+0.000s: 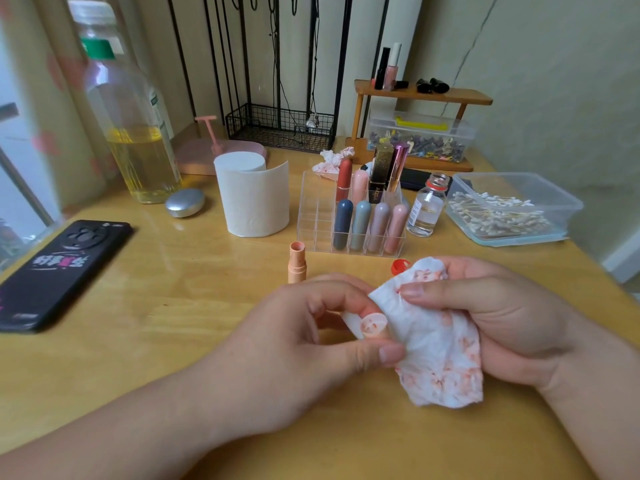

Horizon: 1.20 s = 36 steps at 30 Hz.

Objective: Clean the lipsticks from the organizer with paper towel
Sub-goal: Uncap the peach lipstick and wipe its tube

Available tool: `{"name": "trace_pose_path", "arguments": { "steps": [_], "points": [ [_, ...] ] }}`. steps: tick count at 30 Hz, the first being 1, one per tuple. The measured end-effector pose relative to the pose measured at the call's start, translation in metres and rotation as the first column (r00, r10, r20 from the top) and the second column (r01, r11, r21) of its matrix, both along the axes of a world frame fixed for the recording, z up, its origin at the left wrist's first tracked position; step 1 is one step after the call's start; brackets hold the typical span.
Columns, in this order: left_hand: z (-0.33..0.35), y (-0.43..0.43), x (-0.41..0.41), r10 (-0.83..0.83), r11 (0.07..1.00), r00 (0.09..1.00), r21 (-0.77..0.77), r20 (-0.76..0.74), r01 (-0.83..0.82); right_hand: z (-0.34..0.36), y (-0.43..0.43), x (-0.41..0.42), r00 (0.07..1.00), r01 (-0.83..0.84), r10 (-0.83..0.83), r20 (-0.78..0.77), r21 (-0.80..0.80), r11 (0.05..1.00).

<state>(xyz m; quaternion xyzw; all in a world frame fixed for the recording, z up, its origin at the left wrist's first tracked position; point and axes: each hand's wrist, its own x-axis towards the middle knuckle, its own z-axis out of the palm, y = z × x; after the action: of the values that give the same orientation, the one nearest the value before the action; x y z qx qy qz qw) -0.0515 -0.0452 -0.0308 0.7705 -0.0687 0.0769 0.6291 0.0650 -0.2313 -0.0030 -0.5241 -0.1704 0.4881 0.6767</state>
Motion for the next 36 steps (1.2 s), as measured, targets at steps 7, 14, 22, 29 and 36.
{"name": "trace_pose_path", "arguments": {
  "steps": [7, 14, 22, 29, 36],
  "points": [
    [-0.001, 0.001, 0.001, 0.078, 0.997, 0.994, -0.003, -0.079, -0.079, -0.005, 0.007, -0.007, 0.998, 0.038, -0.038, 0.048, 0.012, 0.999],
    [-0.004, 0.006, 0.003, 0.229, 0.962, 0.948, 0.203, -0.222, -0.184, -0.012, 0.01, -0.007, 0.619, 0.523, -0.425, 0.66, 0.057, 0.85],
    [0.003, 0.006, 0.005, -0.01, 0.978, 0.981, -0.206, -0.195, -0.032, -0.014, 0.015, -0.021, 0.15, 0.278, -0.407, 0.901, 0.357, 0.892],
    [-0.001, 0.013, 0.008, -0.149, 0.974, 0.978, -0.195, -0.146, 0.119, -0.012, 0.011, -0.026, 0.462, 0.225, -0.349, 0.815, 0.273, 0.935],
    [-0.003, 0.019, 0.008, -0.275, 0.949, 0.938, -0.214, -0.212, 0.23, -0.007, 0.01, -0.029, 0.561, 0.179, -0.263, 0.785, 0.195, 0.964]
  ]
}}
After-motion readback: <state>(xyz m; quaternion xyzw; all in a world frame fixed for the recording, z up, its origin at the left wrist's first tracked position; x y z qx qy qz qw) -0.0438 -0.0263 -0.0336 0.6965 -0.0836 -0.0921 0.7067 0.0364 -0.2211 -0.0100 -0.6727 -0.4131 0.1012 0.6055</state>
